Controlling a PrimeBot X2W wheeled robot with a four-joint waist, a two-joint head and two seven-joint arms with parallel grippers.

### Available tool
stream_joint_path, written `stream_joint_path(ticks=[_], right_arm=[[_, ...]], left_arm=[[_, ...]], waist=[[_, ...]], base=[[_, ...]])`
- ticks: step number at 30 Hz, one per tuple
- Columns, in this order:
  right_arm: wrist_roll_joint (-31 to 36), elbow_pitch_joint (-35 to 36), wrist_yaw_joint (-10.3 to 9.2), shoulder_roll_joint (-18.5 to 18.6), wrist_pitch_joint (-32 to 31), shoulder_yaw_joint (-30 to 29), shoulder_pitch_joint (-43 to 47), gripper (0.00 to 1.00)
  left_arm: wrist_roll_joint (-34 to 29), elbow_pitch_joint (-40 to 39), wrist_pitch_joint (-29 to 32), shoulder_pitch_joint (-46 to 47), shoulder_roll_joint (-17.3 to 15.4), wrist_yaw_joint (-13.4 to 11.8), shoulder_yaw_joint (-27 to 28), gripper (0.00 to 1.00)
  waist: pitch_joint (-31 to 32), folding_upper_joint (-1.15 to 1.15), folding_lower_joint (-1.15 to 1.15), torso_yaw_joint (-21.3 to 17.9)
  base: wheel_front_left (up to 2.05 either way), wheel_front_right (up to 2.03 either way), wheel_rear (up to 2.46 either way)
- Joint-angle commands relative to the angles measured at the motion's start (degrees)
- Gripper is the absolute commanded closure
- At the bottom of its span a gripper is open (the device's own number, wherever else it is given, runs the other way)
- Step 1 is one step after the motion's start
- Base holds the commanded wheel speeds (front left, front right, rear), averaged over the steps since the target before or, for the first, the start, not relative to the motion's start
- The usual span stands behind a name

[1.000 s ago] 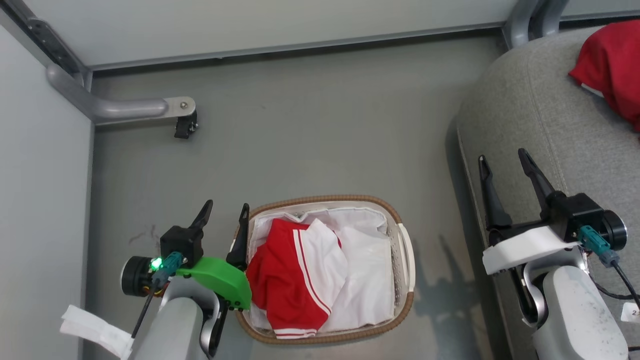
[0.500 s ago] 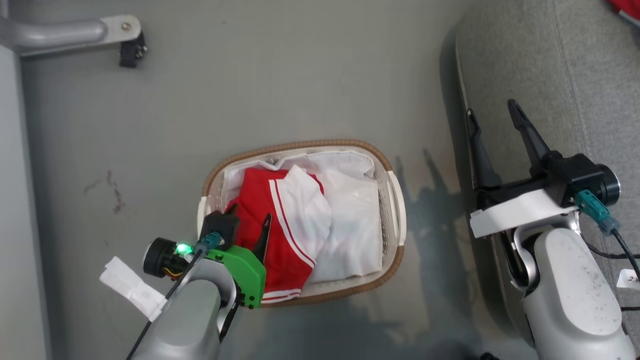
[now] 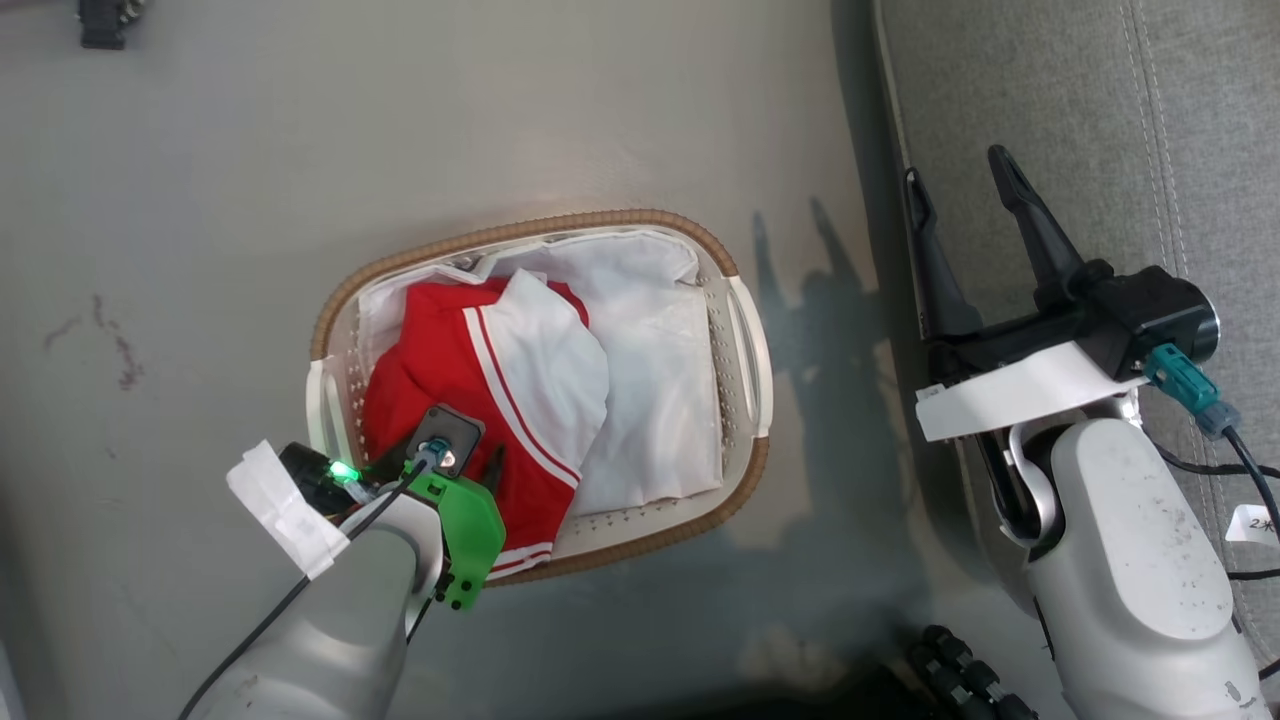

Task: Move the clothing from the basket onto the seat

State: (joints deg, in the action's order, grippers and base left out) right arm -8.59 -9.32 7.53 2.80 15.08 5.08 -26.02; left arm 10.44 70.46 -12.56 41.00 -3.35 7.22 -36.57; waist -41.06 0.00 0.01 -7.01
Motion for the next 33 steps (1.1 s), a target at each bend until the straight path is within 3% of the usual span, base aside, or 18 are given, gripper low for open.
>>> stream_joint_path(ticks=[1, 16, 23, 24, 26, 28, 33], right_arm=[[-0.51, 0.39, -0.08, 0.18, 0.14, 0.24, -0.88, 0.00], [-4.61, 2.03, -0.08, 0.18, 0.14, 3.64, -3.09, 0.00], [-5.80, 2.34, -0.08, 0.18, 0.14, 4.12, -3.50, 0.00], [-5.93, 2.33, -0.08, 0.18, 0.14, 4.13, -3.52, 0.00], [-6.11, 2.32, -0.08, 0.18, 0.14, 4.10, -3.54, 0.00], [-6.28, 2.19, -0.08, 0.18, 0.14, 4.05, -3.52, 0.00], [-6.26, 1.64, -0.08, 0.19, 0.14, 3.79, -2.99, 0.00]], left_arm=[[-0.35, 0.50, 0.43, 1.20, -0.77, -0.40, -0.28, 0.00], [-2.43, 3.13, 8.97, 5.91, -3.01, -4.95, -3.43, 0.00], [-1.38, 3.32, 11.34, 6.46, -4.24, -5.53, -3.44, 0.02], [-1.36, 3.34, 11.41, 6.48, -4.37, -5.52, -3.43, 0.20], [-0.97, 3.36, 11.05, 6.43, -4.47, -5.62, -3.35, 0.71], [-0.67, 3.38, 10.46, 6.49, -4.27, -5.62, -3.29, 1.00], [-0.01, 3.29, 8.52, 6.03, -3.62, -5.12, -3.46, 1.00]], waist=[[-1.72, 0.00, -0.01, -1.45], [-6.56, 0.00, -0.01, -5.66], [-7.49, 0.00, -0.01, -7.03], [-7.56, 0.00, -0.01, -7.18], [-7.65, 0.00, -0.01, -7.49], [-7.58, 0.00, -0.01, -7.66], [-6.55, 0.00, -0.01, -7.56]], base=[[0.00, 0.00, 0.00], [0.00, 0.00, 0.00], [0.00, 0.00, 0.00], [0.00, 0.00, 0.00], [0.00, 0.00, 0.00], [0.00, 0.00, 0.00], [0.00, 0.00, 0.00]])
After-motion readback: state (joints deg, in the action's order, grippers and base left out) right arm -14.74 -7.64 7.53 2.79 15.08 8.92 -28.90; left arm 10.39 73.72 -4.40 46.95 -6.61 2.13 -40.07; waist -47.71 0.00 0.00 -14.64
